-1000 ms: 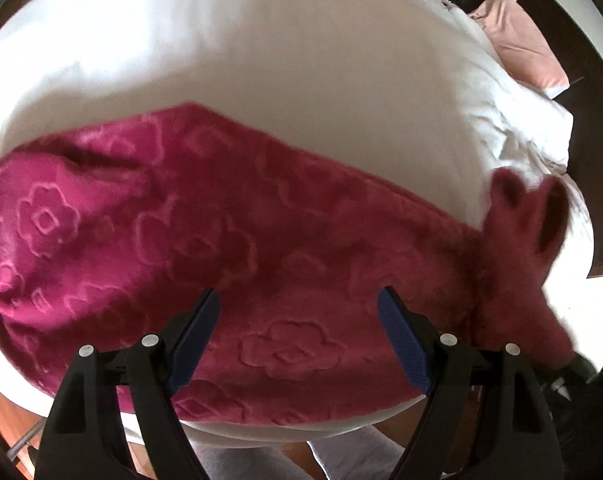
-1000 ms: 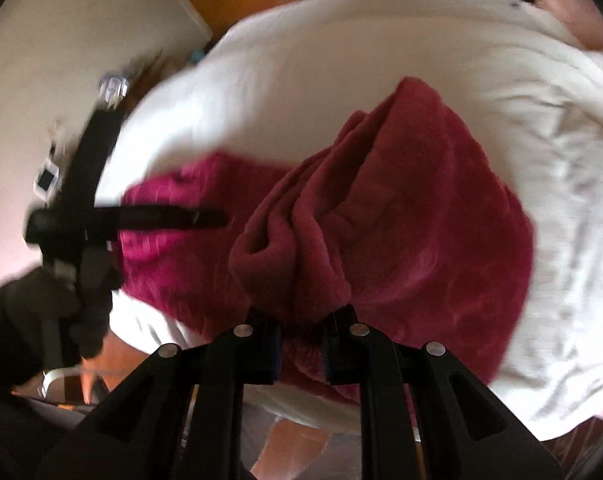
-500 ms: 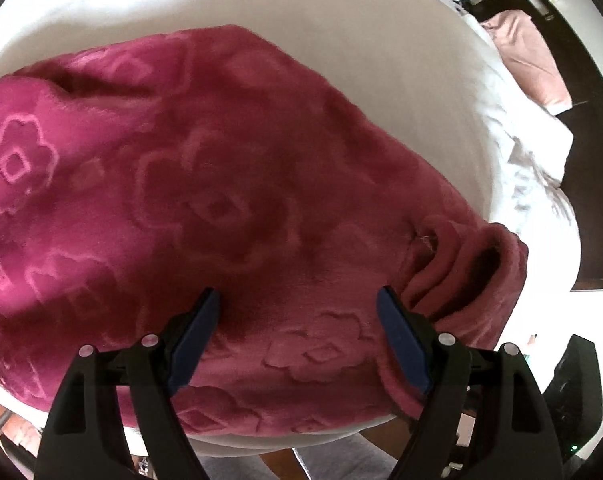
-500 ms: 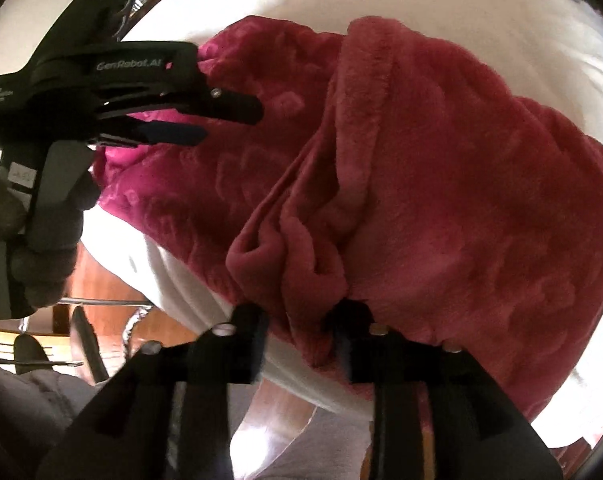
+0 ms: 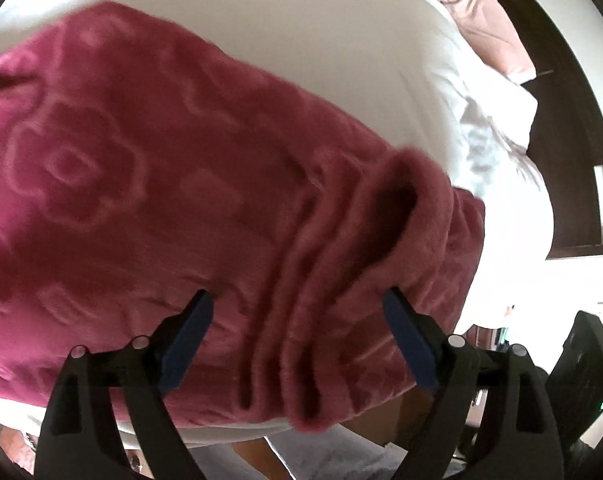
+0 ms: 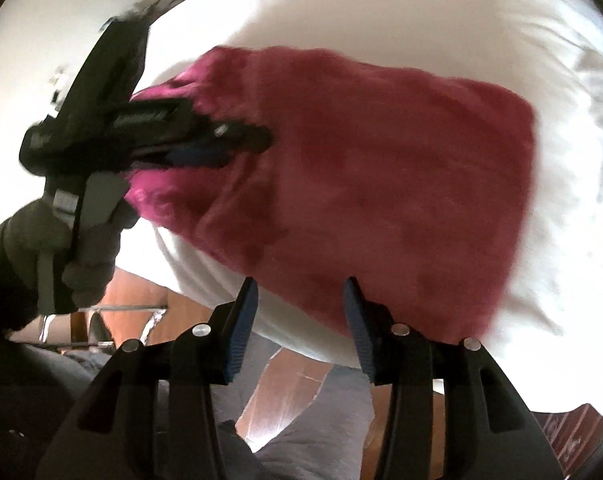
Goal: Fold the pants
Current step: 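Fold the held end over with the right tool while the left tool grasps the fold edge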
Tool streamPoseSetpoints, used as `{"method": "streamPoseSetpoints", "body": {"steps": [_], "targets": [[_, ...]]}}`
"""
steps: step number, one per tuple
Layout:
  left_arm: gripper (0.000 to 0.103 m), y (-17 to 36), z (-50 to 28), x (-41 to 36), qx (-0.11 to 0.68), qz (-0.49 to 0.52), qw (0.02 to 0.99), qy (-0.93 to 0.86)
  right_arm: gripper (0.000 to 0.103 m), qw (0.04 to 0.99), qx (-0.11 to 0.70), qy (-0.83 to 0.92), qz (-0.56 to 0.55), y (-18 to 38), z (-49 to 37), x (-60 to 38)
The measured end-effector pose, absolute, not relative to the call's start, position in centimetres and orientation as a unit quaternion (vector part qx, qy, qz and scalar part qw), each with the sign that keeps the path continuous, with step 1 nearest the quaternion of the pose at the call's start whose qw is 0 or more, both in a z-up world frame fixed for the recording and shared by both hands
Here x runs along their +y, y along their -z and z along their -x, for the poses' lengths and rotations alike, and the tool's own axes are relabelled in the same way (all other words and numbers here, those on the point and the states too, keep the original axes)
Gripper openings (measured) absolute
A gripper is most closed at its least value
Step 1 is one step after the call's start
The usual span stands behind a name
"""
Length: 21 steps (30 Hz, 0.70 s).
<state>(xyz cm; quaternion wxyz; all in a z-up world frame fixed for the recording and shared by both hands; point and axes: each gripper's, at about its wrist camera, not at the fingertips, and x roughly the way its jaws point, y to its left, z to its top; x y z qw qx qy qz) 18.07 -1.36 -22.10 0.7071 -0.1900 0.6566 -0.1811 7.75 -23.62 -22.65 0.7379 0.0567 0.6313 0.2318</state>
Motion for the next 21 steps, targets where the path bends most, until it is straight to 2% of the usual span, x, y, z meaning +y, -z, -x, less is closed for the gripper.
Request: {"method": "streamPoseSetpoints", "body": {"steps": [14, 16, 17, 18, 21], "targets": [[0.087, 25.1, -17.8, -3.0, 0.665, 0.181, 0.706, 0.163, 0.046, 0.752, 0.625, -0.201, -0.062, 22.5, -7.7, -27.8], [0.084, 25.0, -17.8, -3.0, 0.663, 0.180, 0.709, 0.161, 0.046, 0.753, 0.624, -0.199, -0.060, 22.7, -7.7, -27.7], [0.074, 24.9, -17.7, -3.0, 0.662, 0.180, 0.710, 0.160, 0.046, 0.754, 0.623, -0.197, -0.059, 22.7, -7.7, -27.9], [0.059, 24.8, -17.4, -2.7, 0.662, 0.182, 0.709, 0.161, 0.046, 0.755, 0.623, -0.194, -0.060, 22.6, -7.8, -27.9], [0.030, 24.0, -16.8, -2.0, 0.657, 0.199, 0.707, 0.168, 0.046, 0.759, 0.621, -0.185, -0.063, 22.5, -8.1, -28.2]]}}
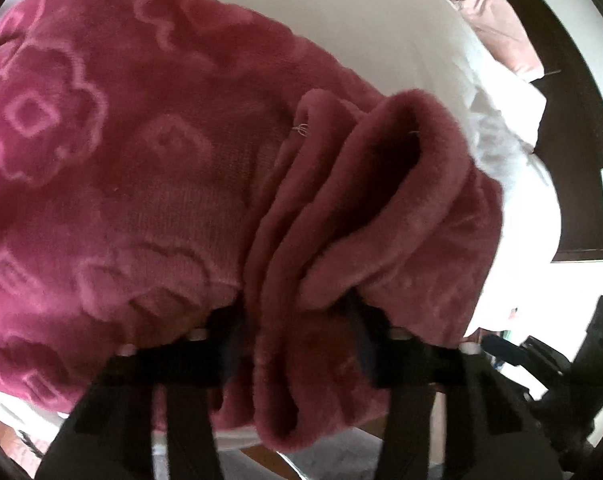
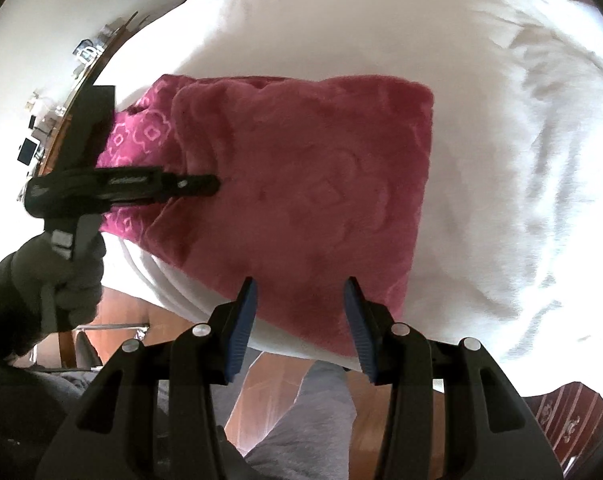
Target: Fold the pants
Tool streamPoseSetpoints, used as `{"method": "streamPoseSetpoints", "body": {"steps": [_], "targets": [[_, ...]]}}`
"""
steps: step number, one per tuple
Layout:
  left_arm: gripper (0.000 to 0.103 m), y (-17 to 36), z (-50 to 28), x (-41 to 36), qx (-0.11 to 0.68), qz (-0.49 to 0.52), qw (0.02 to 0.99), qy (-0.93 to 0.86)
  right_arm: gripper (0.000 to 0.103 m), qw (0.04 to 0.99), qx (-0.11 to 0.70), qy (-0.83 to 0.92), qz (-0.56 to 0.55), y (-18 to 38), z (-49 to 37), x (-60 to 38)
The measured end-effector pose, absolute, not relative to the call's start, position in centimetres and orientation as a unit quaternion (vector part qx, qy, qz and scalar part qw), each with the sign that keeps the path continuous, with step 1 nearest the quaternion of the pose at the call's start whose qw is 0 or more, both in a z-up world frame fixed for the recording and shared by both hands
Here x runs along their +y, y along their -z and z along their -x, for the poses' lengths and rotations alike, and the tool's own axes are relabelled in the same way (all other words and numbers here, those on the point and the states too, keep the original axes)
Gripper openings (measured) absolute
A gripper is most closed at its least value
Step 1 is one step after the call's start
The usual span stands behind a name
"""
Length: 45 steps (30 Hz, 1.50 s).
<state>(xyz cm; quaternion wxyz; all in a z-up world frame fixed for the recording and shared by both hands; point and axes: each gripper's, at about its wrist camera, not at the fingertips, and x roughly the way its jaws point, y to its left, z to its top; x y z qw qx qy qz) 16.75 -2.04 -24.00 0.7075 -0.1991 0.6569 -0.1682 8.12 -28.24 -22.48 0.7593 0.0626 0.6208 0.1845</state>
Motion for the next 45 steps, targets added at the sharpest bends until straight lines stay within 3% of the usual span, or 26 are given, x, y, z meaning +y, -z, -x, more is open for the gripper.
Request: {"method": "streamPoseSetpoints", "body": {"steps": [3, 13, 22, 28, 39, 45], "targets": [[0.024, 22.2, -16.1, -0.9, 0.641, 0.207, 0.716, 0.183, 0.046, 0.764, 0.617, -0.177, -0.065, 22.3, -8.6, -28.3], [0.022, 16.0, -14.4, 7.0, 0.583, 0.213, 0.766, 0.166, 0.046, 0.770, 0.613, -0.165, -0.062, 22.4, -10.4, -26.6], [0.022, 19.9, -15.2, 11.3, 0.604, 0.198, 0.764, 0.110, 0.046, 0.777, 0.609, -0.154, -0.049, 22.1, -12.7, -24.4], [0.027, 22.7, -15.4, 11.0, 0.622, 0.206, 0.750, 0.095, 0.046, 0.791, 0.590, -0.162, -0.033, 22.0, -17.0, -21.5], [0.055, 22.2, -15.4, 10.5, 0.632, 0.175, 0.751, 0.082, 0.046, 0.768, 0.627, -0.120, -0.038, 27.5, -21.5, -20.7], [0.057, 20.1, -14.8, 11.6, 0.623, 0.167, 0.762, 0.059, 0.046, 0.777, 0.616, -0.127, -0.012, 25.8, -21.5, -20.1]]}}
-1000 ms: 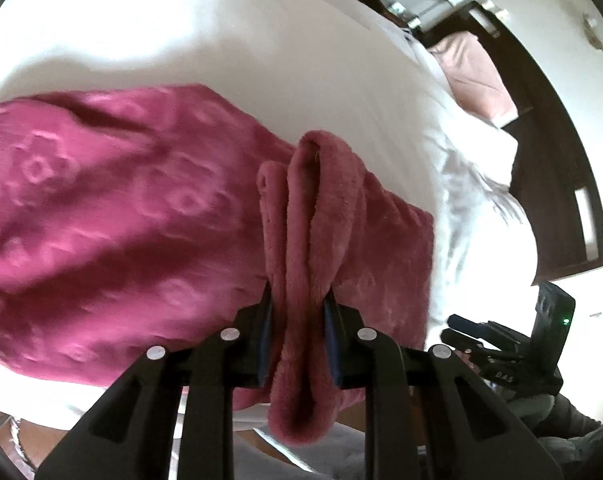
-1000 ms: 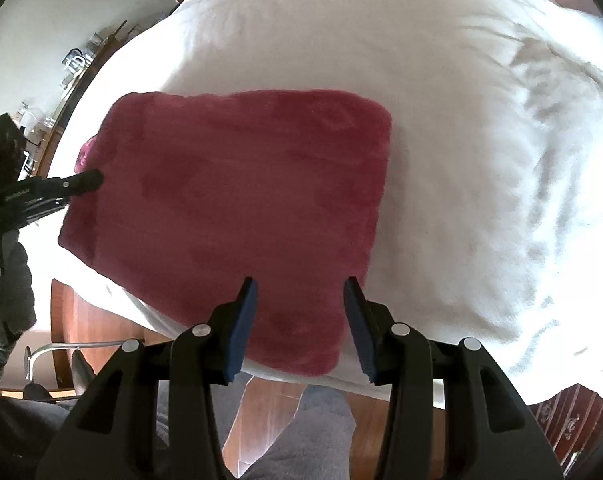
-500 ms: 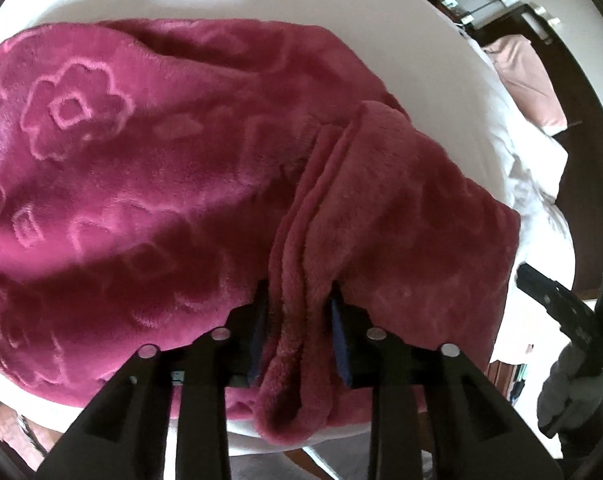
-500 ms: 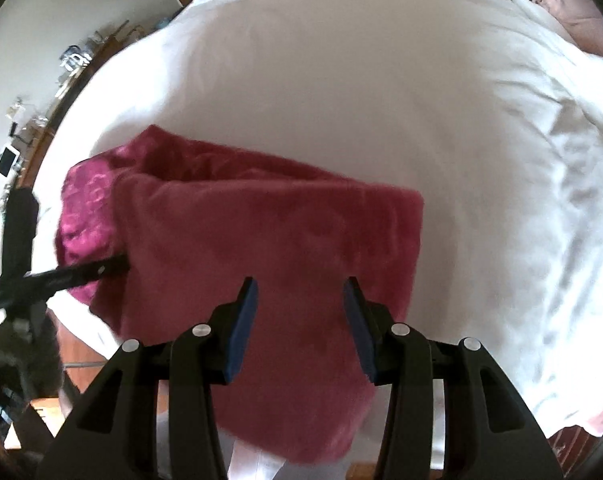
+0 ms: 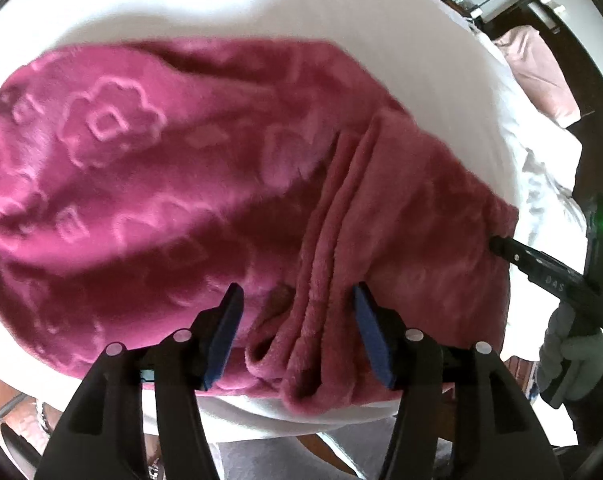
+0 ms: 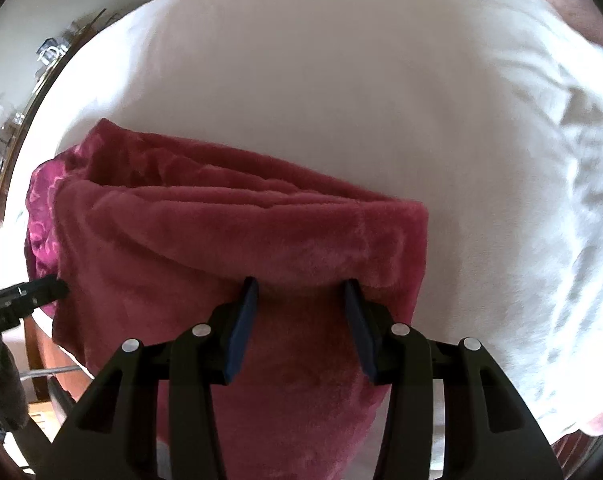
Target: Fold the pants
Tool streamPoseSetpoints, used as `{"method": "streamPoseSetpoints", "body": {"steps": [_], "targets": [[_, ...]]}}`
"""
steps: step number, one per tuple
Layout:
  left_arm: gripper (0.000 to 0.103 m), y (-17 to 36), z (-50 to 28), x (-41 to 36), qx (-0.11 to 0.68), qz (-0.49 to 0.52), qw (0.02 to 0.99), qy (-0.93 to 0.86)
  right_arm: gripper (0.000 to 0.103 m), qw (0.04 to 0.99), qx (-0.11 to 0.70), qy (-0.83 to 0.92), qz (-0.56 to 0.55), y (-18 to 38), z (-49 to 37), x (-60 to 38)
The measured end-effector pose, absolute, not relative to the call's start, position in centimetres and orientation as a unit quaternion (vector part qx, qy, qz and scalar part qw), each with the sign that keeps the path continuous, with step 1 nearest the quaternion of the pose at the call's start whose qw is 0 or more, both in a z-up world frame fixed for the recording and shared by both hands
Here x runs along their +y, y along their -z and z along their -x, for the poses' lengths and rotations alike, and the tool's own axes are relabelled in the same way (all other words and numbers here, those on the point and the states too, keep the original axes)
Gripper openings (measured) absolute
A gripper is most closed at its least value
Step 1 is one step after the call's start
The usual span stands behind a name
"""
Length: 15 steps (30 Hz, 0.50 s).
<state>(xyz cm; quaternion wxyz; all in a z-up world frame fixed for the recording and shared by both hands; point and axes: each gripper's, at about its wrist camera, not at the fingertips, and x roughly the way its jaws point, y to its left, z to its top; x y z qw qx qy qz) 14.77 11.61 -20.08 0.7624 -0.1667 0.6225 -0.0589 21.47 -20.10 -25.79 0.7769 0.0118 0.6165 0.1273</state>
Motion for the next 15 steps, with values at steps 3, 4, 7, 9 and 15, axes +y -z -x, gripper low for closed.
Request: {"method": "streamPoseSetpoints", "body": {"steps": [3, 4, 7, 9, 15], "targets": [[0.057, 18.1, -15.2, 11.4, 0.604, 0.146, 0.782, 0.045, 0.046, 0.789, 0.599, -0.137, -0.006, 24.4, -21.2, -19.6], [0.058, 17.5, -15.4, 11.2, 0.598, 0.141, 0.788, 0.042, 0.046, 0.791, 0.596, -0.140, -0.007, 24.0, -21.2, -19.5], [0.059, 15.8, -16.4, 10.2, 0.576, 0.138, 0.805, 0.043, 0.046, 0.795, 0.589, -0.144, 0.001, 23.3, -21.5, -19.0], [0.059, 15.0, -17.3, 9.3, 0.564, 0.136, 0.813, 0.051, 0.046, 0.796, 0.587, -0.149, 0.007, 23.1, -21.9, -18.3], [0.059, 17.0, -20.4, 7.3, 0.570, 0.133, 0.809, 0.054, 0.046, 0.793, 0.589, -0.153, 0.028, 23.8, -22.3, -17.4]]}}
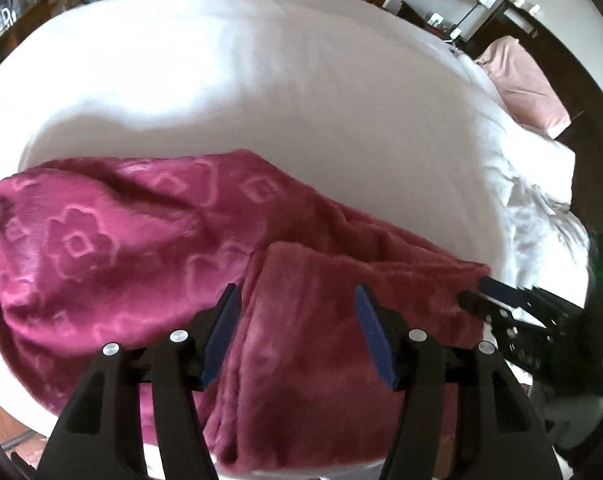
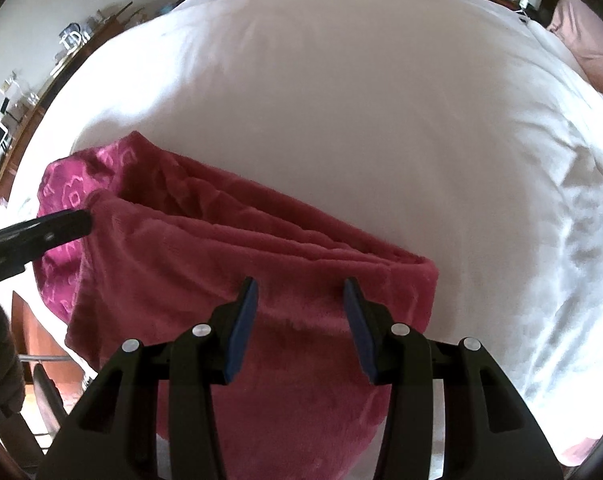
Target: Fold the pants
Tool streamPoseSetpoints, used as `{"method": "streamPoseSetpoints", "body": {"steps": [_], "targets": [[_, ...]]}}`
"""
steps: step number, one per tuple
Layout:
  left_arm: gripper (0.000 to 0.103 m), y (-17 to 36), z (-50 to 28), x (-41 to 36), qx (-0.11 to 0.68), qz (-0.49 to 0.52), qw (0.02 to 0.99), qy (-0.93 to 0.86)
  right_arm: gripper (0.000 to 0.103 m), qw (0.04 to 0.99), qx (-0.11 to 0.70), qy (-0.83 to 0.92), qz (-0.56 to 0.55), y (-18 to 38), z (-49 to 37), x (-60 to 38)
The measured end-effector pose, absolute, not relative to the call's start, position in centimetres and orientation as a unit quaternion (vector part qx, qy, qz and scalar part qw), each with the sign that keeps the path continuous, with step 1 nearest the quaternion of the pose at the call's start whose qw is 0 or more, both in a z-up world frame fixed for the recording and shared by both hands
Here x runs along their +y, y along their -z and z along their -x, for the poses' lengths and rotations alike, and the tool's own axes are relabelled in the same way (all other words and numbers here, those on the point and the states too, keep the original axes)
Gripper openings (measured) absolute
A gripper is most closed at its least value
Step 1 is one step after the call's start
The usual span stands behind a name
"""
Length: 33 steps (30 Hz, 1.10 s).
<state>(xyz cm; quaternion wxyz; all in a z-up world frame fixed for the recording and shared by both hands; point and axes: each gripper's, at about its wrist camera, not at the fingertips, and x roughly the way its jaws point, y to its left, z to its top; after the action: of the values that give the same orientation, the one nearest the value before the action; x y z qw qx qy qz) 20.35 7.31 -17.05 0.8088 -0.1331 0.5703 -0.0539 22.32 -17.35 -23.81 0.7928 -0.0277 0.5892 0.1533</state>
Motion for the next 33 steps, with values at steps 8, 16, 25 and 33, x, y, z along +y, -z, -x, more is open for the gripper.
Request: {"method": "streamPoseSetpoints", "body": {"steps": [8, 16, 25, 33], "targets": [[0.063, 21.5, -22.7, 7.1, 0.604, 0.124, 0.787, 0.025, 0.046, 0.783, 0.601, -0.150, 0.052, 25.4, -23.4, -16.1], [0.067, 22.8, -23.7, 6.9, 0.616, 0.123, 0.778, 0.021, 0.046, 0.776, 0.612, -0.141, 0.064, 26.4, -24.5, -15.0], [0.072, 23.6, -25.1, 6.1, 0.623, 0.124, 0.772, 0.020, 0.046, 0.768, 0.620, -0.139, 0.081, 27.2, -24.9, -12.9], [0.074, 23.7, -25.5, 5.6, 0.623, 0.124, 0.772, 0.019, 0.046, 0.763, 0.625, -0.138, 0.088, 27.8, -25.6, -10.9]]}}
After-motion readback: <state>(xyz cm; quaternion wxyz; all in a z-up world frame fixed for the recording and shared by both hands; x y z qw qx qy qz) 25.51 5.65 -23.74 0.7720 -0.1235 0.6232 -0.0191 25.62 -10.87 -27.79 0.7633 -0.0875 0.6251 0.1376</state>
